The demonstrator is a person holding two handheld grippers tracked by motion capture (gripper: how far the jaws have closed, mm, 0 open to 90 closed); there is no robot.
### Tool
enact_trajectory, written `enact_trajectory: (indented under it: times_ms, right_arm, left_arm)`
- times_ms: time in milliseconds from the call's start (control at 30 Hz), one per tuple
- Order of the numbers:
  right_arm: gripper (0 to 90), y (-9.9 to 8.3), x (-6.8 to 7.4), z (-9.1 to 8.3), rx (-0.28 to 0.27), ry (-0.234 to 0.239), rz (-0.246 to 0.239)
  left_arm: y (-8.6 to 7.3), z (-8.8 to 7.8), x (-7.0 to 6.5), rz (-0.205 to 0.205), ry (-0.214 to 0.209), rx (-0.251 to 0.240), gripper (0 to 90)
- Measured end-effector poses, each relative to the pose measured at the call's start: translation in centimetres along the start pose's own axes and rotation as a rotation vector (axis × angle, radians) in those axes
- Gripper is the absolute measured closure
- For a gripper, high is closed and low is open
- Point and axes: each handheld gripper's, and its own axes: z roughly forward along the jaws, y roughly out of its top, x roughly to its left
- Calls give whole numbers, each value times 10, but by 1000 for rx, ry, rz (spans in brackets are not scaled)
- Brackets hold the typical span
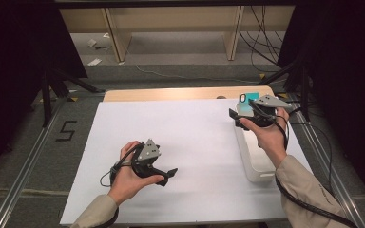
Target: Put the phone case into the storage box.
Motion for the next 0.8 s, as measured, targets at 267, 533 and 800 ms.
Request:
enact_trajectory:
  times_ms: [267, 533, 800]
  right_arm:
    - [143, 3, 9, -1, 15, 26, -14]
    - [143, 3, 21, -3, 24, 70, -26]
    - [142, 2, 32, -4, 41, 116, -35]
  left_arm:
    - [0, 0, 1, -2, 1, -6, 0]
    - [1, 0, 0, -2, 1, -5, 0]
    - [0, -1, 1, -8, 3, -9, 0]
